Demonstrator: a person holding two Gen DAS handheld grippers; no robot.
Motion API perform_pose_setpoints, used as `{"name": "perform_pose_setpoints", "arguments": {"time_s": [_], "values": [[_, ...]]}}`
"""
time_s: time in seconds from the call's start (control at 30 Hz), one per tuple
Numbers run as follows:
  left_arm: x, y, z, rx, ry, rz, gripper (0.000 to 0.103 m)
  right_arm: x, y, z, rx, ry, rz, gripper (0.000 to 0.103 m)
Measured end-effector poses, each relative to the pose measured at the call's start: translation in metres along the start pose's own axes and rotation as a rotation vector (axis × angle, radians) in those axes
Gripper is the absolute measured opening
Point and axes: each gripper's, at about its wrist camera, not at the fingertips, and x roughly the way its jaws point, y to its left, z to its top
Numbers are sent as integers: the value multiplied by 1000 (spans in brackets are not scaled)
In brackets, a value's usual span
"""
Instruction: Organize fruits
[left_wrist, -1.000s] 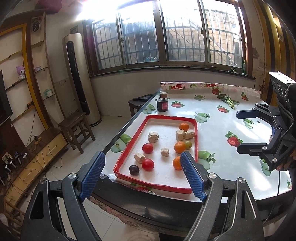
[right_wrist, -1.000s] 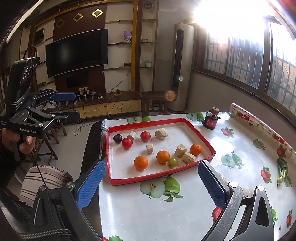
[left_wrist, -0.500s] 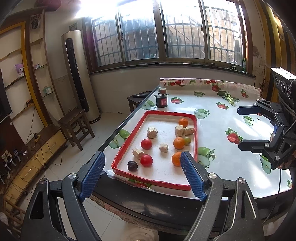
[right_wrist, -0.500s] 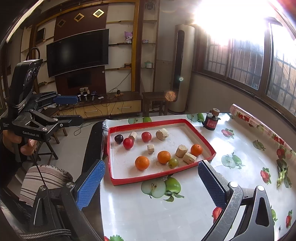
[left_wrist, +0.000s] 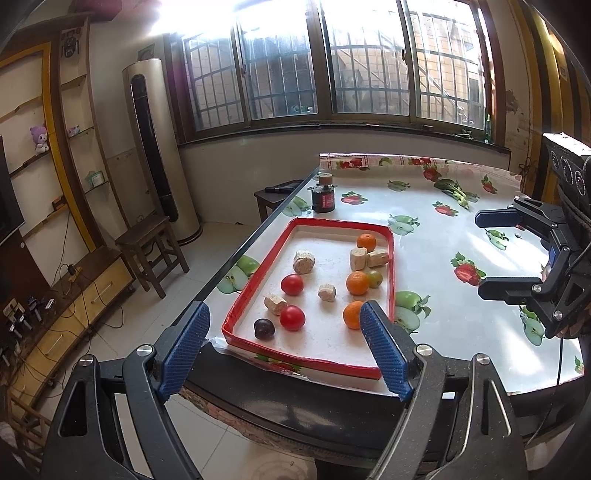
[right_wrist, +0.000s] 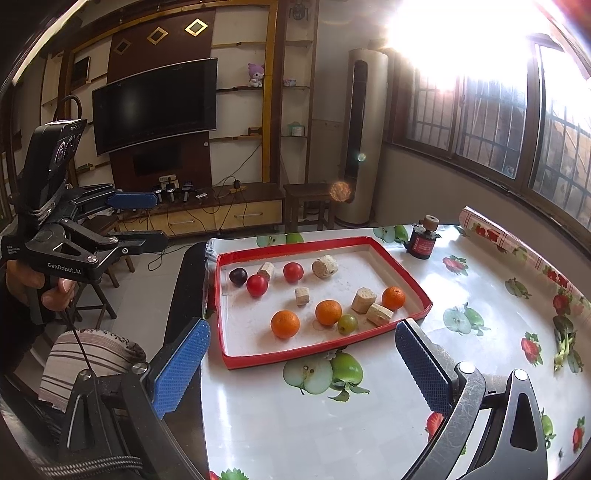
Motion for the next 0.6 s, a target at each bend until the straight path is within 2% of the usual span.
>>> {"name": "perform_pose_setpoints", "arguments": {"time_s": [0.3, 0.6], "values": [[-1, -2, -1, -11, -6, -20, 84, -2, 2, 0, 7, -13, 9, 101], [3, 2, -2, -34, 10, -7, 84, -2, 4, 0, 12, -15, 13, 101]]}}
